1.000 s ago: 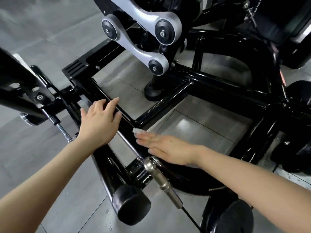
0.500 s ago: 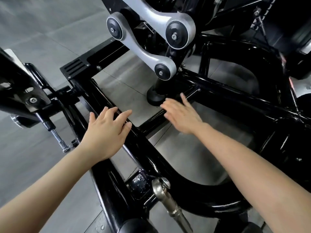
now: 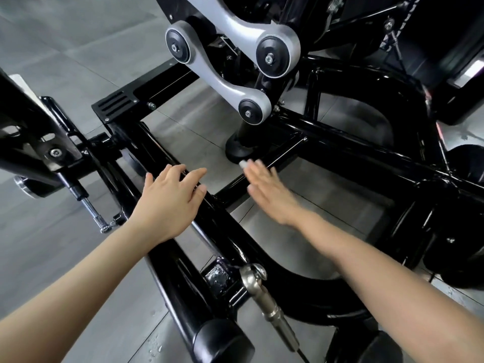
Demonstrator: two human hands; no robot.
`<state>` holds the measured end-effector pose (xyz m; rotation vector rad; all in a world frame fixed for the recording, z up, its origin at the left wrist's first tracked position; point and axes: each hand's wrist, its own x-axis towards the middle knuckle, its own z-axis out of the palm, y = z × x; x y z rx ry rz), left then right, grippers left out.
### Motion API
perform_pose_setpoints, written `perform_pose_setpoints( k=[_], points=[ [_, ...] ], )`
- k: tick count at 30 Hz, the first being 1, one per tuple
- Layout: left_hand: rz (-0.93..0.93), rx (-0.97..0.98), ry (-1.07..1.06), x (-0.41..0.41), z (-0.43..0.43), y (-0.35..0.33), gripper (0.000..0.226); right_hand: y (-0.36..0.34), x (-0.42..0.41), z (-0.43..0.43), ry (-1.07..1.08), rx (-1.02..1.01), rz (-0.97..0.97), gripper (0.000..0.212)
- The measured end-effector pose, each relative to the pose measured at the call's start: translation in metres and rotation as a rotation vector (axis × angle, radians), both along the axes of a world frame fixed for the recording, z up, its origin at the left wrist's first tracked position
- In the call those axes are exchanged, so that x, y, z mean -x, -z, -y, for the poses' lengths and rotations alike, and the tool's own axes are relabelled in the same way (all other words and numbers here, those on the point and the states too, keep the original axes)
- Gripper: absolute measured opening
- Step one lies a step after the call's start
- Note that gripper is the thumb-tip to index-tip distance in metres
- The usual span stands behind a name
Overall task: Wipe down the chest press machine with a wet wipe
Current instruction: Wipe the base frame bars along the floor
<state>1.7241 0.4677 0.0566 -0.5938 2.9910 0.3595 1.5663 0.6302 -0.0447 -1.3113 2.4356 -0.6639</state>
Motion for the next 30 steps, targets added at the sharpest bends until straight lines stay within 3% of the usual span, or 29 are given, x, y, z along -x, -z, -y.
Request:
perform_pose_setpoints(
  k=[4,8,13,17,25,30],
  points=[
    [-0.061,-0.008,0.001,0.0,0.0,-0.001,0.045,-0.002,-0.057,0.013,-0.185,0.087,0.311,0.08],
    [-0.077,-0.023,0.014,-0.002,0.001,-0.002,0.045,-0.016,-0.075,-0.01,-0.1,0.149,0.688,0.05],
    [-0.094,-0.043,0.009,-0.002,0.001,-0.004,0.043,-0.027,-0.091,-0.066,-0.17,0.183,0.725,0.046],
    [-0.133,-0.046,0.021,-0.001,0.001,-0.007,0.041,-0.032,-0.099,-0.118,-0.245,0.114,0.514,0.05],
    [-0.027,-0.014,0.174,0.002,-0.018,-0.022,0.041,-0.048,-0.13,-0.199,-0.383,-0.118,-0.215,0.046],
    [-0.006,-0.025,0.319,0.021,-0.066,-0.039,0.04,-0.042,-0.131,-0.146,-0.463,-0.1,-0.253,0.043]
  ],
)
